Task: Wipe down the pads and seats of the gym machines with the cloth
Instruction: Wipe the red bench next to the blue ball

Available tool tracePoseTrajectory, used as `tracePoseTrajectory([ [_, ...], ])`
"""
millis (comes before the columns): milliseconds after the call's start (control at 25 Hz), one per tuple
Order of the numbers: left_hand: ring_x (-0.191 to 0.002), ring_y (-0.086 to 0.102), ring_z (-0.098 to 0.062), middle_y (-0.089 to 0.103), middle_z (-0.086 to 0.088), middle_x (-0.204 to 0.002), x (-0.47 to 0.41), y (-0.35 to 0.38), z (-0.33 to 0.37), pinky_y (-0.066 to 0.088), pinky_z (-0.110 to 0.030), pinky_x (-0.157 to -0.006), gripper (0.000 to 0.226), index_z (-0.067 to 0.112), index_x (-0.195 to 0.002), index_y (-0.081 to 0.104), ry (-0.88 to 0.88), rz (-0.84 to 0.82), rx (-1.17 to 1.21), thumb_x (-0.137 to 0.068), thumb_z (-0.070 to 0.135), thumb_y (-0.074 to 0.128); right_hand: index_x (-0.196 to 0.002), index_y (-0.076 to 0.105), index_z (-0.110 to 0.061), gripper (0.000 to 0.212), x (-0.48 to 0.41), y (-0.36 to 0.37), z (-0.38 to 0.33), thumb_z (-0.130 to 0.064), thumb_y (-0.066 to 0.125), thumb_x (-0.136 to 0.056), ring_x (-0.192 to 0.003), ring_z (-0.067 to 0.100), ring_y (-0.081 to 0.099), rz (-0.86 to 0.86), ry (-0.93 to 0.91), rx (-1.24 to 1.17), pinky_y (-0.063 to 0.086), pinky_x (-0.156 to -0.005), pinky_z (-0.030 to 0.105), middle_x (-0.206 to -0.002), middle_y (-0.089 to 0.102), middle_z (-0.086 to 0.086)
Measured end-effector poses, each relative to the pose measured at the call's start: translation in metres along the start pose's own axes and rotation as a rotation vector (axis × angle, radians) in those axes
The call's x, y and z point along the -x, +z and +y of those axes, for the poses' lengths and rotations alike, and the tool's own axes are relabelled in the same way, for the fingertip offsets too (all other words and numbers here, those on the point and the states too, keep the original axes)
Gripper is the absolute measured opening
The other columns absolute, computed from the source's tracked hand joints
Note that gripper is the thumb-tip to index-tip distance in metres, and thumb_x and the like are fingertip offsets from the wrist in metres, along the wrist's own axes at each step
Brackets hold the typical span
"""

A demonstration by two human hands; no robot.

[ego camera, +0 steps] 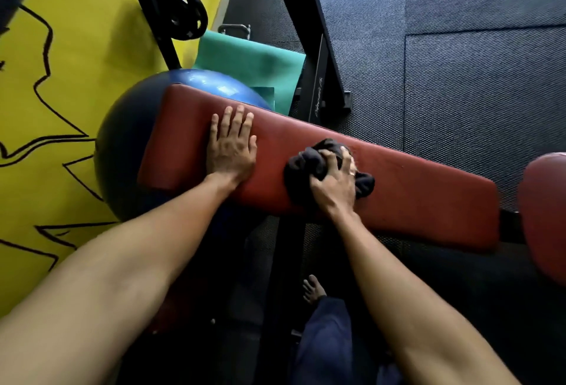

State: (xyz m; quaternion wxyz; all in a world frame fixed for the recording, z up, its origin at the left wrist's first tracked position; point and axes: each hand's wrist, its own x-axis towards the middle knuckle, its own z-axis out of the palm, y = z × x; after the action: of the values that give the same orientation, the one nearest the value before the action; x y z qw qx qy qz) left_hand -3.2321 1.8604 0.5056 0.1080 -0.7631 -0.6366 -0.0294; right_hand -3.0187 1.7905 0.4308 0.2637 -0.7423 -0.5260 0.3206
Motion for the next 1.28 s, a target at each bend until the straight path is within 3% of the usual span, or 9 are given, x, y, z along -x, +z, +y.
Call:
tracePoseTrajectory([
  [160,-0.148,0.031,-0.033,0.038,-0.011,-0.158,0.023,-0.002,0.004,0.015,-0.051,-0.123,0.056,0.013,-0.149,0.045,0.042,-0.008,0.003,-0.098,0.03,0.032,-0.14,0.053,-0.034,0.061,0.032,0.024,-0.039,-0.039,0.069,-0.081,-0.151,0.043,0.015,-0.038,-0.194,0.027,0.018,-0.125,0.05,-0.164,0.022,0.011],
  [320,-0.146,0.034,-0.032,0.042,-0.01,-0.156,0.054,0.0,0.008,0.018,-0.051,-0.122,0.051,0.015,-0.147,0.047,0.149,-0.009,-0.02,-0.098,0.023,0.039,-0.138,0.056,-0.03,0.064,0.081,0.015,0.012,-0.033,0.065,-0.075,-0.152,0.037,0.02,-0.108,-0.446,0.085,0.019,-0.126,0.045,-0.164,0.026,0.01],
  [440,-0.146,0.035,-0.031,0.042,-0.008,-0.156,0.059,0.001,0.01,0.018,-0.05,-0.122,0.051,0.016,-0.148,0.047,0.138,0.009,-0.02,-0.097,0.018,0.048,-0.142,0.049,-0.036,0.068,0.064,-0.006,0.053,-0.038,0.059,-0.075,-0.153,0.034,0.019,-0.112,-0.232,0.094,0.023,-0.124,0.047,-0.166,0.019,0.008],
  [560,-0.147,0.034,-0.03,0.041,-0.007,-0.157,0.059,0.003,0.011,0.018,-0.05,-0.123,0.051,0.016,-0.149,0.046,0.132,0.008,-0.03,-0.098,0.019,0.044,-0.146,0.043,-0.033,0.068,0.045,-0.003,0.032,-0.043,0.055,-0.081,-0.151,0.041,0.013,-0.048,-0.025,0.095,0.022,-0.121,0.055,-0.165,0.013,0.011],
  [720,-0.146,0.036,-0.031,0.043,-0.008,-0.156,0.059,0.003,0.011,0.022,-0.052,-0.121,0.051,0.015,-0.147,0.048,0.134,0.025,-0.013,-0.099,0.024,0.036,-0.146,0.047,-0.025,0.068,0.076,0.032,-0.026,-0.045,0.055,-0.081,-0.149,0.051,0.014,-0.02,-0.291,0.144,0.017,-0.122,0.058,-0.164,0.019,0.019],
  [920,-0.146,0.037,-0.03,0.044,-0.006,-0.155,0.059,0.003,0.012,0.022,-0.052,-0.121,0.05,0.015,-0.146,0.049,0.13,0.045,-0.017,-0.097,0.021,0.04,-0.145,0.047,-0.026,0.072,0.079,0.021,0.043,-0.028,0.065,-0.075,-0.149,0.042,0.027,0.052,-0.494,0.192,0.029,-0.121,0.052,-0.163,0.029,0.017],
  [1080,-0.146,0.036,-0.029,0.044,-0.005,-0.156,0.06,0.003,0.012,0.022,-0.051,-0.122,0.051,0.016,-0.147,0.049,0.126,0.055,-0.019,-0.096,0.019,0.043,-0.147,0.035,-0.031,0.089,0.089,-0.004,0.116,-0.015,0.078,-0.072,-0.148,0.046,0.024,0.064,-0.219,0.219,0.032,-0.117,0.059,-0.163,0.02,0.019],
  [1160,-0.146,0.036,-0.029,0.044,-0.005,-0.155,0.059,0.003,0.013,0.022,-0.051,-0.121,0.051,0.016,-0.147,0.049,0.126,0.057,-0.015,-0.096,0.019,0.043,-0.147,0.037,-0.03,0.083,0.088,0.004,0.091,-0.026,0.076,-0.073,-0.15,0.048,0.015,0.044,-0.147,0.143,0.029,-0.116,0.063,-0.164,0.013,0.019],
  [1280,-0.145,0.037,-0.03,0.045,-0.005,-0.154,0.06,0.005,0.013,0.023,-0.052,-0.121,0.051,0.015,-0.146,0.05,0.132,0.07,-0.027,-0.095,0.018,0.045,-0.145,0.046,-0.025,0.08,0.09,0.026,0.006,-0.04,0.066,-0.069,-0.152,0.048,0.005,0.005,-0.281,0.071,0.013,-0.123,0.06,-0.166,0.011,0.018],
])
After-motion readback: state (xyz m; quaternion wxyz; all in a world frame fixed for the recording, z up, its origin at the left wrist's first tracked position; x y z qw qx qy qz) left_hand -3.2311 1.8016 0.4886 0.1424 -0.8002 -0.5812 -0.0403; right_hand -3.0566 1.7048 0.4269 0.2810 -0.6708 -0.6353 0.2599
